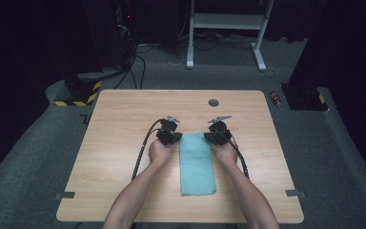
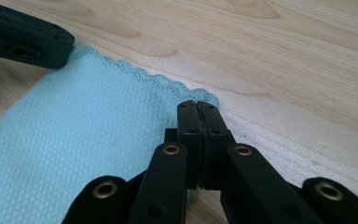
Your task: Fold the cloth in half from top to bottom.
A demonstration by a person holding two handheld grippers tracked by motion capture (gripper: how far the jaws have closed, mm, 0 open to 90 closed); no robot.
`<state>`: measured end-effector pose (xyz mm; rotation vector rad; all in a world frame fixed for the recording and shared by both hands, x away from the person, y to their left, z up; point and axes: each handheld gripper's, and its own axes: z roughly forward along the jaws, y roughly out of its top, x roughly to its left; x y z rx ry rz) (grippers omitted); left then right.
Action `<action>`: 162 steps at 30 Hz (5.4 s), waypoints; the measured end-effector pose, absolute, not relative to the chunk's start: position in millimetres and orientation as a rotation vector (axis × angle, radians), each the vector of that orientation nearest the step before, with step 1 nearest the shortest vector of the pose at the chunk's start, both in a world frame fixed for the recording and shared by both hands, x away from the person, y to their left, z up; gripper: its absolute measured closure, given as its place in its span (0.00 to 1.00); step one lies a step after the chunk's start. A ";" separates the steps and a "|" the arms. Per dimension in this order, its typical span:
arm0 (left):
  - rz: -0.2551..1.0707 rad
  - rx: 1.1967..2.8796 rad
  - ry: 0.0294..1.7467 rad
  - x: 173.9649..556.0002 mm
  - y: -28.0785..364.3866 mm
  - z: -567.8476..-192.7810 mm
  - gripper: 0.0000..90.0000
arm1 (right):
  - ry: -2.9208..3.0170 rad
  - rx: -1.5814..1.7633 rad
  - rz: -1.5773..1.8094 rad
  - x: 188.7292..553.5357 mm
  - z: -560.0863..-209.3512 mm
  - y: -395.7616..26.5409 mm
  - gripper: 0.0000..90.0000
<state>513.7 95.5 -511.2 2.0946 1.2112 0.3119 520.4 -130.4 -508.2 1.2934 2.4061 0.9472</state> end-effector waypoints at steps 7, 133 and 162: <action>0.272 2.046 1.202 513.1 97.6 -503.3 1.00 | 2.379 1.271 0.998 515.9 -495.3 -135.1 0.99; 0.282 1.939 1.079 426.0 99.3 -482.6 1.00 | 2.458 1.189 0.944 421.2 -468.2 -147.8 1.00; 0.272 2.023 0.989 395.4 103.1 -480.2 1.00 | 2.432 1.187 1.158 390.8 -488.7 -165.9 1.00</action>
